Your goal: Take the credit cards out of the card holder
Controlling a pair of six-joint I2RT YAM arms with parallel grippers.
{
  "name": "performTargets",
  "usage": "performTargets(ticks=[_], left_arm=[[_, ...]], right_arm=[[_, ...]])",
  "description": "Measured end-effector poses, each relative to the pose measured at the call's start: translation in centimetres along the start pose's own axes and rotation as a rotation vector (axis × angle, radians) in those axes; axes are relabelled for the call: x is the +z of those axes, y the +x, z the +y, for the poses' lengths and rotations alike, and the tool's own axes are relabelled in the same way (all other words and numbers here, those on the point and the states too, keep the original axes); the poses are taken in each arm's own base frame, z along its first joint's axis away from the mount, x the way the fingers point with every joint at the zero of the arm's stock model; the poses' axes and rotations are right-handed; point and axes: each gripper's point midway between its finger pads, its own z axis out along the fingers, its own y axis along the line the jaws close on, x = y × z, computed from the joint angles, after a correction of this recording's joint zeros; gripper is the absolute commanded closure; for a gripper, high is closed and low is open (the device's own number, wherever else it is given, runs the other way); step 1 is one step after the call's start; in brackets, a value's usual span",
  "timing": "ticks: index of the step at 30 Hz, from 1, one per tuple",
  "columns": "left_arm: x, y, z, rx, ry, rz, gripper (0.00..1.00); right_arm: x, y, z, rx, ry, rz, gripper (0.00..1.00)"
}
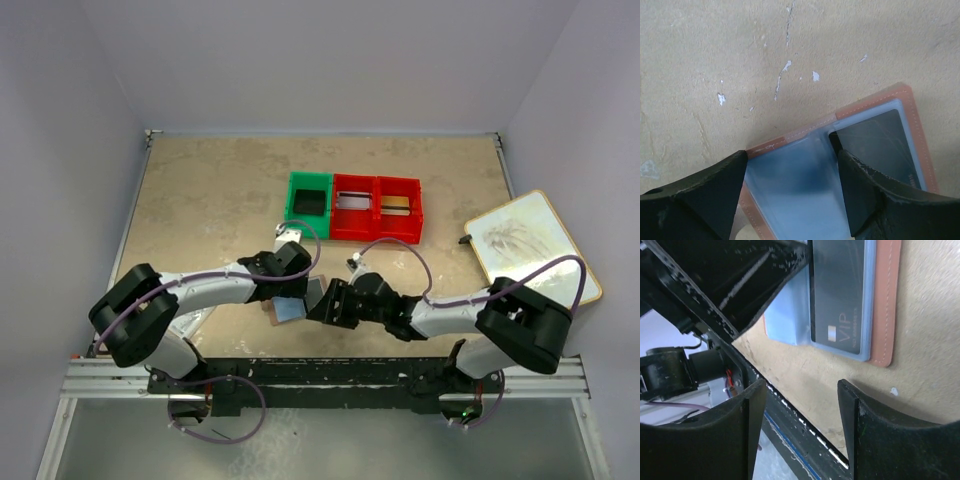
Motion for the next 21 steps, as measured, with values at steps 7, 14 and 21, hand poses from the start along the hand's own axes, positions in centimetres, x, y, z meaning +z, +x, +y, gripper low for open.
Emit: performTargets(ticks=[7,14,21], left_arm=[[0.4,0.4,-0.2,-0.002,0.018,0.002,0.34],[-0.8,1.6,0.4,-0.039,0.067,-0.013,0.36],[-2.0,2.9,0.5,-0.108,0.116,0.009,0.37]], right_arm=[[0.8,1.0,-0.4,0.043,0.027,0.021,0.35],[0.8,-3.2,-1.8,0.083,0.064,-0.060,0.34],[1.5,-7.5,-2.8,0.057,0.071,-0.096,0.33]])
